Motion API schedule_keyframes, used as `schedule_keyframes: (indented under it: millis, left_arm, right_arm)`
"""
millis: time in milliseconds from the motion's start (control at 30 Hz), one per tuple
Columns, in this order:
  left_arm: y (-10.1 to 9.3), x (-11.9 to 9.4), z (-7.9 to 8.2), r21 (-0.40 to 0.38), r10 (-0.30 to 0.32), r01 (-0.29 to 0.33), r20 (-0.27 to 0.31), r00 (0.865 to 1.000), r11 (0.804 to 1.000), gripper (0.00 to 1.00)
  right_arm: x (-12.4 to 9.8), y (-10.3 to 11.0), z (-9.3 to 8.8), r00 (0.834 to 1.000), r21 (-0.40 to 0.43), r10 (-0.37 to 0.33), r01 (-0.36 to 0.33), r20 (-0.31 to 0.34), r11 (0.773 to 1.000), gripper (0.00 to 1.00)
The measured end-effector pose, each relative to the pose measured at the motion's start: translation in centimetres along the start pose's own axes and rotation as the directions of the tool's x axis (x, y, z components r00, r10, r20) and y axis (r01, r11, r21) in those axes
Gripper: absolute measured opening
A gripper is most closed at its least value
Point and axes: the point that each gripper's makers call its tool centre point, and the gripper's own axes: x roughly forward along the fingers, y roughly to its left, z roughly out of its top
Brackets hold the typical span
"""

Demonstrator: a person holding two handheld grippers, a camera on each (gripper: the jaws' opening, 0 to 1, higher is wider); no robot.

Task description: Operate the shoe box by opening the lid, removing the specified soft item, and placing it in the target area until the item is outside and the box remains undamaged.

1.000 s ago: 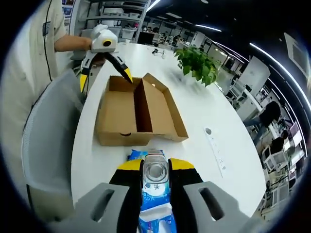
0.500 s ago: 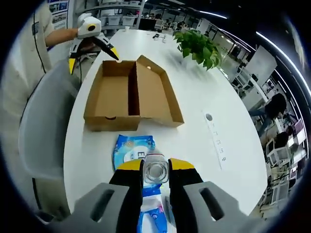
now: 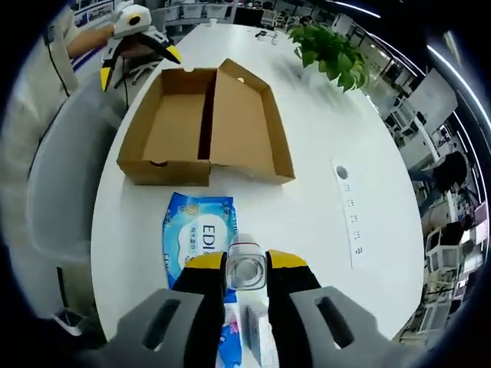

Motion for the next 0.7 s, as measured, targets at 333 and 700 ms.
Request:
schedule_keyframes:
  millis: [333,700]
  left_arm:
    - [0.8,-0.8,-0.9,-0.038,0.036,-0.036,-0.004,0.999,0.999,0.99]
    - [1.2,-1.4,-2.1,-0.081,0.064,-0.065,-0.010,0.998,0.995,0.97]
  right_arm:
    - [2.3,-1.2,-1.0,0.998,-0.028,0.038,-0.040,-0.058,0.999,0.17]
    - [4.4,-2.1,-2.1,0.993,-0.042,0.066,-0.071,-0.101,0.997,0.17]
